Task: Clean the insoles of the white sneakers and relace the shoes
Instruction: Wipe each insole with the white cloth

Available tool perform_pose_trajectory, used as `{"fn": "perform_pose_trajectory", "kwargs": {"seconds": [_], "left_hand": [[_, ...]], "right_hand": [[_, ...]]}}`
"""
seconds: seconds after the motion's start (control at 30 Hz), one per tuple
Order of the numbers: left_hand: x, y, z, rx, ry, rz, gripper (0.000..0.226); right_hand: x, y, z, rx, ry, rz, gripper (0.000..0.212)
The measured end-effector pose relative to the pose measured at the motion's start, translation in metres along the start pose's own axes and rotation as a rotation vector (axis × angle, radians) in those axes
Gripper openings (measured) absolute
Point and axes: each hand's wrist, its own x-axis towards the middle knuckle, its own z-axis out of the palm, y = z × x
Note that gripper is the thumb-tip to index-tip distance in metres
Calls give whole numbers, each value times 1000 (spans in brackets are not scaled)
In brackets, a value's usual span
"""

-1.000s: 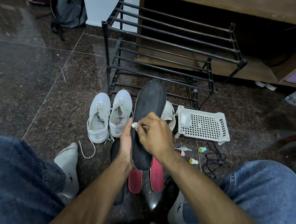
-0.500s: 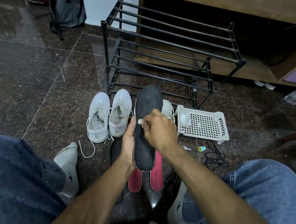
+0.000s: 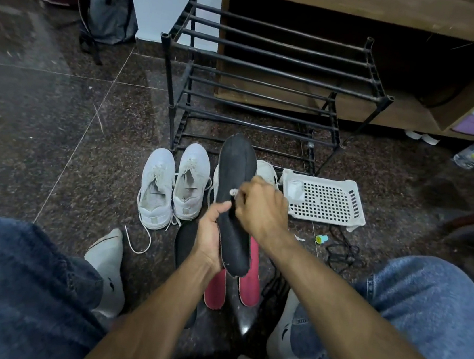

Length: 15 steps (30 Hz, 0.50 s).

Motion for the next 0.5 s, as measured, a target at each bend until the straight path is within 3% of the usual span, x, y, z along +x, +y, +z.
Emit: {"fn": "perform_pose_trajectory", "kwargs": {"seconds": [0.1, 0.27, 0.5], "left_hand": [[1, -2, -3, 96, 40, 14, 30], [3, 4, -3, 56, 12, -1, 35], [-5, -11, 7, 189, 62, 8, 33]], "right_hand": [[13, 7, -1, 118, 33, 120, 19], [-22, 15, 18, 361, -53, 207, 13], [20, 28, 9, 412, 56, 349, 13]]}}
